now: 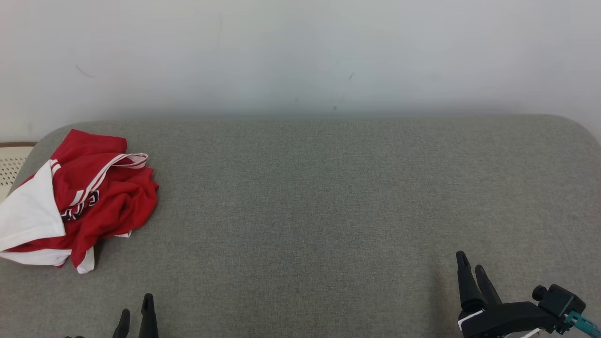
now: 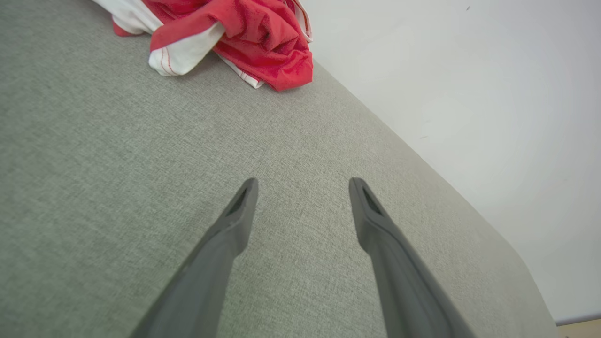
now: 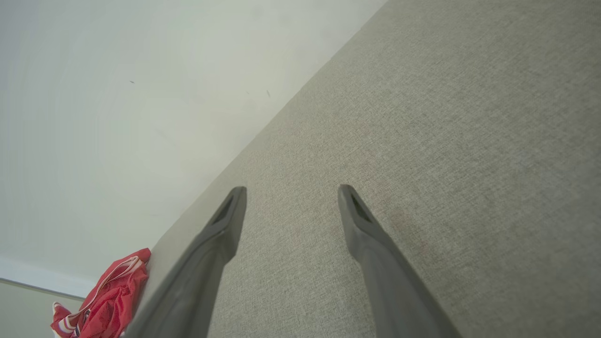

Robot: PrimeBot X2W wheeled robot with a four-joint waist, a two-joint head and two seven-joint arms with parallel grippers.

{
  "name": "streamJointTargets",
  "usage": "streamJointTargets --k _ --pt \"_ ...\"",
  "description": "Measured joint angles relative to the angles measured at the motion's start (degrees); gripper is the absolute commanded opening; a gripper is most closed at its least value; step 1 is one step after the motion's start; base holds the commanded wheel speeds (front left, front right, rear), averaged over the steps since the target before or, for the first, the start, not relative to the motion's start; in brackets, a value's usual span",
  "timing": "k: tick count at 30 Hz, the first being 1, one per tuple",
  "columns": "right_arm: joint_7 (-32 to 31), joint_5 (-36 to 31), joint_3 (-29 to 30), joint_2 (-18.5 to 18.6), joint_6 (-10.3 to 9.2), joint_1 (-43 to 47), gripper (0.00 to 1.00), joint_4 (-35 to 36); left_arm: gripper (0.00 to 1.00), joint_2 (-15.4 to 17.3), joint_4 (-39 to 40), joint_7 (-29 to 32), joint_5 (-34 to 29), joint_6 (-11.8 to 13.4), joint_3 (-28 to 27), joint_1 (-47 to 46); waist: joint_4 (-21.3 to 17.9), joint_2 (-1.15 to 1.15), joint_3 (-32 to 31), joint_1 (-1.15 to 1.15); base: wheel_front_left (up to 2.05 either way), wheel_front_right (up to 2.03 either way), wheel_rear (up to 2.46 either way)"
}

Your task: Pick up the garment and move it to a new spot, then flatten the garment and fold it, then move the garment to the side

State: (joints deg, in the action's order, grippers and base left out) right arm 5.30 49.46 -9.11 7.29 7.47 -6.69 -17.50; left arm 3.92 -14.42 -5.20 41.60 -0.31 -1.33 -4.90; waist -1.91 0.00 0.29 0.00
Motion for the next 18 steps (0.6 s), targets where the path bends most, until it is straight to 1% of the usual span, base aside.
streamJointTargets --k 10,11,12,18 --pt "1.7 -6.4 -1.9 0.6 0.0 -0.3 1.0 -0.6 1.0 0.5 -0.1 -1.7 -7.2 1.0 1.0 0.0 -0.3 0.0 -0.2 0.0 0.0 0.0 0.0" --pt "1.8 -7.2 -2.0 0.7 0.0 -0.5 1.0 -0.6 1.0 0.6 0.0 -2.0 -8.2 1.2 1.1 0.0 -0.4 0.0 -0.2 0.0 0.0 0.0 0.0" --pt "3.4 -13.9 -2.3 1.0 0.0 -0.8 1.0 -1.8 1.0 1.3 0.5 -3.5 -15.1 3.0 2.3 0.0 -0.6 0.0 0.1 0.0 0.0 0.0 0.0" --pt "4.3 -17.6 -1.9 1.0 0.0 -0.8 1.0 -2.0 1.0 1.6 0.3 -4.3 -18.4 4.4 2.8 0.0 -1.0 0.0 0.2 0.0 0.0 0.0 0.0"
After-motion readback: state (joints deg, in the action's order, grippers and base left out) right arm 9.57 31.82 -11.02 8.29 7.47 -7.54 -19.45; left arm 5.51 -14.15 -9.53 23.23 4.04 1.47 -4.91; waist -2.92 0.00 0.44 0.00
